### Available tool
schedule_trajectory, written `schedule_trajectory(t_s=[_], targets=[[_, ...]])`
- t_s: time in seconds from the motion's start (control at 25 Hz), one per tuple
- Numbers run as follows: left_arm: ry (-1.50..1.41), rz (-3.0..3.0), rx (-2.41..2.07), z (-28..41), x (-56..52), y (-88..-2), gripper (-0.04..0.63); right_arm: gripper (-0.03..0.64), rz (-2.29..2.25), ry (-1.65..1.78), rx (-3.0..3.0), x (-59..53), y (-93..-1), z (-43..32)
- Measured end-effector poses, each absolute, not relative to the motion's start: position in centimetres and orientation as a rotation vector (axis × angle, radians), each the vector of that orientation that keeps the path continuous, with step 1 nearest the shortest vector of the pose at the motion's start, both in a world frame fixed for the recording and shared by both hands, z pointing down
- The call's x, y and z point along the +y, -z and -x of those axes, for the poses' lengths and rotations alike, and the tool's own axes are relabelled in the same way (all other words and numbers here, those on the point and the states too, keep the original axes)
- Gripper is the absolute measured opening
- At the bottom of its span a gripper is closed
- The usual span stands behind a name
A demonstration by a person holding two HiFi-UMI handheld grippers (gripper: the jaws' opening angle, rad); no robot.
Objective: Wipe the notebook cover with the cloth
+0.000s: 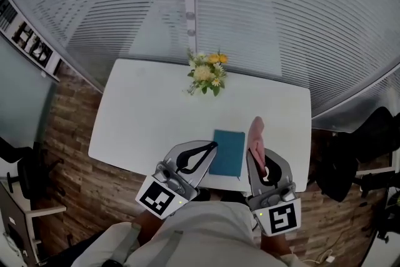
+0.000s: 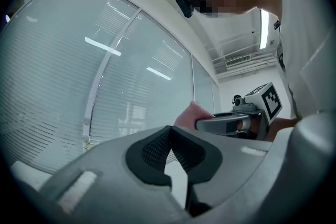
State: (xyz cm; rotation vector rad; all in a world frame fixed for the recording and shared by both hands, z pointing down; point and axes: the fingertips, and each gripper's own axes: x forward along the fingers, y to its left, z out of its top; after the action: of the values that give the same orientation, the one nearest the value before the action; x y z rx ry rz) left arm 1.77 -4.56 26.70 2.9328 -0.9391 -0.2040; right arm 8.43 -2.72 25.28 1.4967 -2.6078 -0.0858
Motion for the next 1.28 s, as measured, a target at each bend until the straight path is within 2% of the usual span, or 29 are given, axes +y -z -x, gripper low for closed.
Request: schedule_trajectory(t_s=[0.44,0.92,1.28], targets=[[0.074,-2.923,-0.881,-4.7,-5.5,-30.1,0.003,0.028,-1.45,0.193,-2.554,-3.4,-27.3,-10.6],[-0.281,-2.856,-0.834,-5.2,-7.8,-44.1,0.003,0.028,-1.249,0.253,-2.171,-4.4,-41.7,-11.0],[-0.469,-2.813,-0.792,-4.6,-8.6,-51.4,0.003,0.028,-1.059,0.335,-2.021,-5.6,-50.2,-9.2]])
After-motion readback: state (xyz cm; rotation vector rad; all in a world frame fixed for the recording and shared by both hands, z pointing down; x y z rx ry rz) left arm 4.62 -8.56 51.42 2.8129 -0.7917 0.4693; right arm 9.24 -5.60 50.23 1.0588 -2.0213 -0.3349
